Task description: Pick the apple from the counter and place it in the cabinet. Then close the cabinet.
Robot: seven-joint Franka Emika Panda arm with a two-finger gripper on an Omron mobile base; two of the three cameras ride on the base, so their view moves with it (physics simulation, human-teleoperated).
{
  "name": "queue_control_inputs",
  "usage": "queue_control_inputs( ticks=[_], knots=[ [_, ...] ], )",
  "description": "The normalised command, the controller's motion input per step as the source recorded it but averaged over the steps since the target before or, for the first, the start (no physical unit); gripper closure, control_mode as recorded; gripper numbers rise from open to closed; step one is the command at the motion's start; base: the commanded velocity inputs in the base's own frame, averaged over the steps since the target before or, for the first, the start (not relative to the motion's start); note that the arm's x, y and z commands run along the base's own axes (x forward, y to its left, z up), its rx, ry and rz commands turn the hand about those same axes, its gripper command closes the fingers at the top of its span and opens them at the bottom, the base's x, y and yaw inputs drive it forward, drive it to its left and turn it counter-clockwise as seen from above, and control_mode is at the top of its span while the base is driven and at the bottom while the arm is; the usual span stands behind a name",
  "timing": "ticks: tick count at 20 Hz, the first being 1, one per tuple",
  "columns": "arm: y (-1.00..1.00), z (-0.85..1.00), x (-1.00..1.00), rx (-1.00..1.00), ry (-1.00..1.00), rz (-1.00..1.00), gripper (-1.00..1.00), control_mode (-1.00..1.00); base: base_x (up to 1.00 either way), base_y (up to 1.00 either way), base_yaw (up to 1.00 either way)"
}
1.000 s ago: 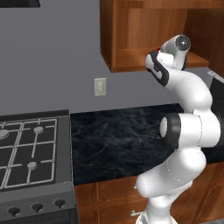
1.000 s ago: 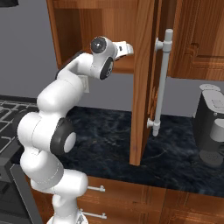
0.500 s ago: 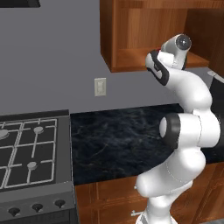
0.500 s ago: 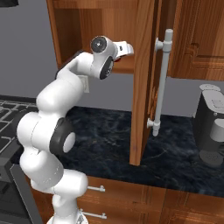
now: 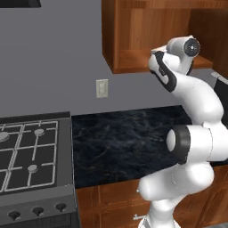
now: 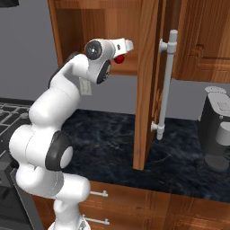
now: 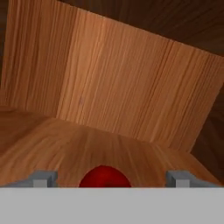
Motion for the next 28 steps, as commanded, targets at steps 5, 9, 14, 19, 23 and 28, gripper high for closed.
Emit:
queue_control_inputs(
  ticks=[5,9,14,19,23,28],
  knots=[
    [0.09,0.19,-1.00,0.13,-0.02,-0.03,-1.00,-1.00,0.00,0.00,0.00],
    [0.06,0.24,-1.00,0.17,0.00,-0.05,-1.00,-1.00,0.00,0.00,0.00],
    [0.12,0.33,-1.00,0.14,0.00,-0.06,-1.00,-1.00,0.00,0.00,0.00],
    [0.08,0.08,-1.00,0.15,0.02,-0.09,-1.00,-1.00,0.00,0.00,0.00],
    [0.00,0.00,-1.00,0.18,0.00,-0.12,-1.00,-1.00,0.00,0.00,0.00],
    [0.00,-0.04,-1.00,0.15,0.00,-0.07,-1.00,-1.00,0.00,0.00,0.00]
  ],
)
